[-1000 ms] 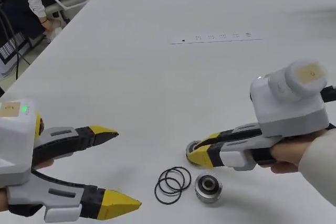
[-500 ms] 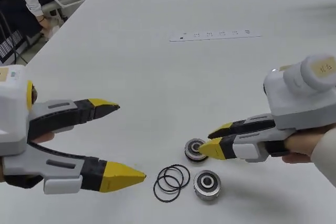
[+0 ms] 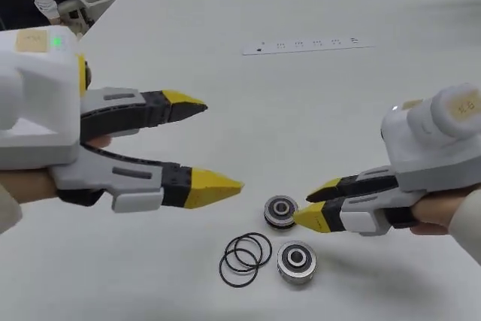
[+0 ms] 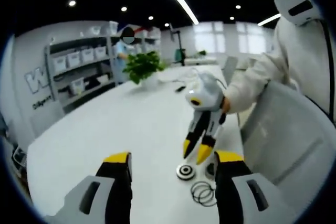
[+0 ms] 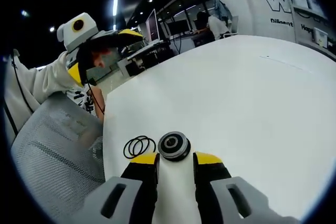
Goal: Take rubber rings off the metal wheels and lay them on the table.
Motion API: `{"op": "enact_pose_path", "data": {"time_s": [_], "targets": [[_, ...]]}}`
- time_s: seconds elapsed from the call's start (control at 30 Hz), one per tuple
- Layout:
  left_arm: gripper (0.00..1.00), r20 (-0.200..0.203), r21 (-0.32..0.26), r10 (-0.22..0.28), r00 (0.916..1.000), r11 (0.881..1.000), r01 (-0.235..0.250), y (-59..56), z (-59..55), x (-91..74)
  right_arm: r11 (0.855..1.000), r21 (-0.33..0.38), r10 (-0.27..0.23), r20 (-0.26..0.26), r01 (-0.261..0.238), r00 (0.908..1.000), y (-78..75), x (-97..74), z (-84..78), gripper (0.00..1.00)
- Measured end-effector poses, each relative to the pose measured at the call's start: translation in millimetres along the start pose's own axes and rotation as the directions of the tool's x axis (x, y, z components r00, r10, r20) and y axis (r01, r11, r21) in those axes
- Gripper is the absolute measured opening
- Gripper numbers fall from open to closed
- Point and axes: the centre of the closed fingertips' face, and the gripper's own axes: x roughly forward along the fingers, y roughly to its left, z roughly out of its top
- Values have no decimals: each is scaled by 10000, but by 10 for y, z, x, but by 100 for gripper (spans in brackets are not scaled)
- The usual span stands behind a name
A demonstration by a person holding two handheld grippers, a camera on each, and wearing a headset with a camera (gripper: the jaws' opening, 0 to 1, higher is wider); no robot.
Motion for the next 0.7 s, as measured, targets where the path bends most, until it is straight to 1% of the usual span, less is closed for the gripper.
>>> {"op": "enact_pose_path", "data": {"time_s": [0.07, 0.13, 0.2, 0.33, 0.37, 0.5, 0.57, 0.67, 0.7], "targets": [[61, 98, 114, -194, 9998, 9997, 193, -23, 46, 77, 10000, -62, 26, -47, -26, 10000, 6, 8, -13, 23], [59, 113, 154, -307, 9995, 9994, 305, -25, 54, 141, 9999, -121, 26, -61, -27, 10000, 4, 12, -16, 23], [58, 122, 154, -415, 9991, 9990, 413, -25, 46, 201, 9998, -170, 31, -54, -32, 10000, -6, 17, -18, 23], [52, 87, 116, -550, 9984, 9984, 549, -14, 6, 294, 9996, -267, 9, -74, -11, 10000, -18, 25, -21, 22], [51, 83, 78, -582, 9983, 9983, 581, -5, -17, 339, 9995, -316, 10, -84, -13, 10000, -16, 28, -23, 22], [48, 45, -79, -635, 9980, 9979, 635, 0, -73, 435, 9991, -423, 28, -143, -34, 9999, -12, 39, -38, 21], [46, -34, -96, -727, 9973, 9973, 726, -14, -120, 486, 9988, -490, 35, -176, -43, 9998, -15, 46, -48, 21], [43, -289, -112, -862, 9959, 9962, 859, -51, -208, 561, 9984, -565, 46, -218, -58, 9998, -24, 56, -60, 21], [43, -319, -106, -891, 9955, 9960, 888, -66, -231, 590, 9982, -600, 56, -226, -70, 9997, -24, 58, -62, 21]]}}
